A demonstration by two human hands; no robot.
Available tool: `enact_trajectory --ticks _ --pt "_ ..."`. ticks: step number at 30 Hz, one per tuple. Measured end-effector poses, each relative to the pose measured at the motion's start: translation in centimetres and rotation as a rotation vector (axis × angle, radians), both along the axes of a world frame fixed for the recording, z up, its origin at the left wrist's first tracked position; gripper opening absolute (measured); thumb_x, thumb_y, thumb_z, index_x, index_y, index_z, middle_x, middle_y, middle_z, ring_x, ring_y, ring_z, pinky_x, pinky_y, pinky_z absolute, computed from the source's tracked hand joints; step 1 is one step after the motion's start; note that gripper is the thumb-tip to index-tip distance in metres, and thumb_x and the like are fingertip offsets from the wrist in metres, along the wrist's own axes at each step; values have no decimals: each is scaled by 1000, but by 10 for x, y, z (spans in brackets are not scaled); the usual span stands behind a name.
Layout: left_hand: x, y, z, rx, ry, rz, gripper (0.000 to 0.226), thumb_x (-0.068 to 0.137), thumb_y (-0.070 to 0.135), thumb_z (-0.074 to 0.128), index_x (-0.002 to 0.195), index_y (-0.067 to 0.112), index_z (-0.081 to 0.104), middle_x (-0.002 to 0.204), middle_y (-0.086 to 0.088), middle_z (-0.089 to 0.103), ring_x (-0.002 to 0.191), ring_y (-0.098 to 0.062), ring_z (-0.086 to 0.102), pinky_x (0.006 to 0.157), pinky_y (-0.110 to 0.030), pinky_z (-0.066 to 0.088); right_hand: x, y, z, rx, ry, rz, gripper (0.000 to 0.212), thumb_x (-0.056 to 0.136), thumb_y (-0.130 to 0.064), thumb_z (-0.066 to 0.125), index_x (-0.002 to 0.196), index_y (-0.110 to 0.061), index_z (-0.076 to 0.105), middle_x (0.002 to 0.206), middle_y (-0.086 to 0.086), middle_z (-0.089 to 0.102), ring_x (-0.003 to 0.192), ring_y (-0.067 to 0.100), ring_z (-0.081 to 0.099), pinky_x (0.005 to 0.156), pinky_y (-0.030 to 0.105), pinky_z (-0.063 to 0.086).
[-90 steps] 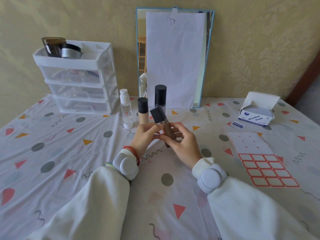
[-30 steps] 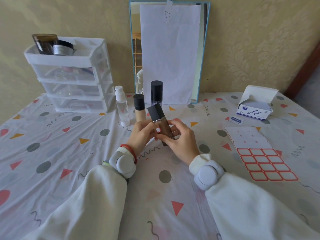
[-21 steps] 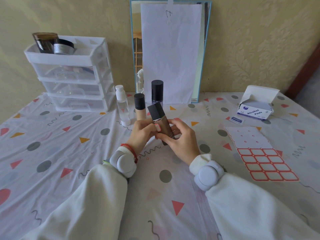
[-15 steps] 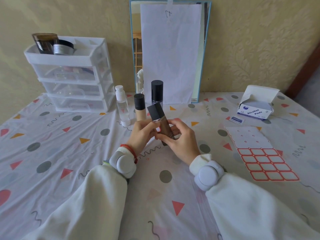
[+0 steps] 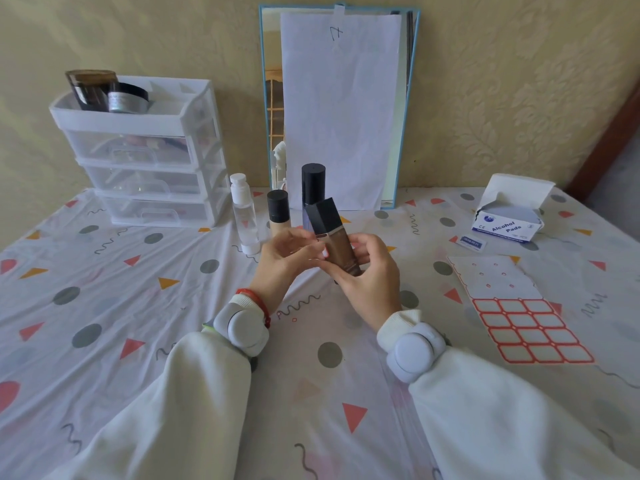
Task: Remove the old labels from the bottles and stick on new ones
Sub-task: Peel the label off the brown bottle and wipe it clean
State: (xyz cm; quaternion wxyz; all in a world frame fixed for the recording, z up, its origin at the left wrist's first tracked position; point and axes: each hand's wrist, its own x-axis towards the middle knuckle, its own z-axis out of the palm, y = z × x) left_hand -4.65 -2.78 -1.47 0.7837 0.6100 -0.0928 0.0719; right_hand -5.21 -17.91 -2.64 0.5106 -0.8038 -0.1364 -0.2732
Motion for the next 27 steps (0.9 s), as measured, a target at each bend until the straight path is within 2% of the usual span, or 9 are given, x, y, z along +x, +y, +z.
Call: enact_trajectory --ticks 2,4,7,11,16,22,27 --pt "-2 0 0 14 6 11 16 75 14 76 78 4 64 75 -10 69 77 -26 68 74 -34 56 1 -1 -1 -27 -30 -20 53 66 -37 87 107 -15 61 97 -1 64 76 10 60 67 30 53" --pt "-4 -1 1 36 26 8 10 74 17 73 69 9 70 76 -10 70 80 -28 68 78 -36 57 1 -1 -1 -65 -48 -21 54 67 -36 87 108 -14 60 99 0 63 78 14 60 67 34 54" --pt "-3 0 1 25 68 8 10 78 11 70 69 7 71 79 -13 70 84 -29 69 79 -34 56 1 -2 -2 -82 -54 -24 54 66 -35 87 108 -14 60 100 -1 64 80 12 60 68 29 52" --pt "-3 1 2 32 87 17 9 83 3 67 74 0 69 82 -16 70 84 -29 69 79 -33 56 2 -1 -1 -27 44 62 56 68 -36 85 112 -19 57 101 -4 69 86 12 66 73 22 54" --pt "-3 2 3 12 108 19 9 82 -2 67 74 -2 71 77 -15 72 80 -25 70 75 -29 56 1 -1 -2 12 92 154 56 73 -32 82 119 -18 54 102 -4 71 89 13 70 77 31 59" --pt "-2 3 2 11 156 6 7 82 -4 66 78 -4 72 86 -21 71 84 -28 70 79 -30 56 4 -2 -5 13 88 140 50 71 -24 85 111 -16 56 101 2 71 90 19 69 77 41 58" --pt "-1 4 1 3 163 -41 16 84 -5 63 74 0 75 84 -16 73 82 -25 71 74 -27 56 4 -3 -5 -50 35 110 52 67 -24 87 108 -15 57 103 0 70 89 18 69 78 31 58"
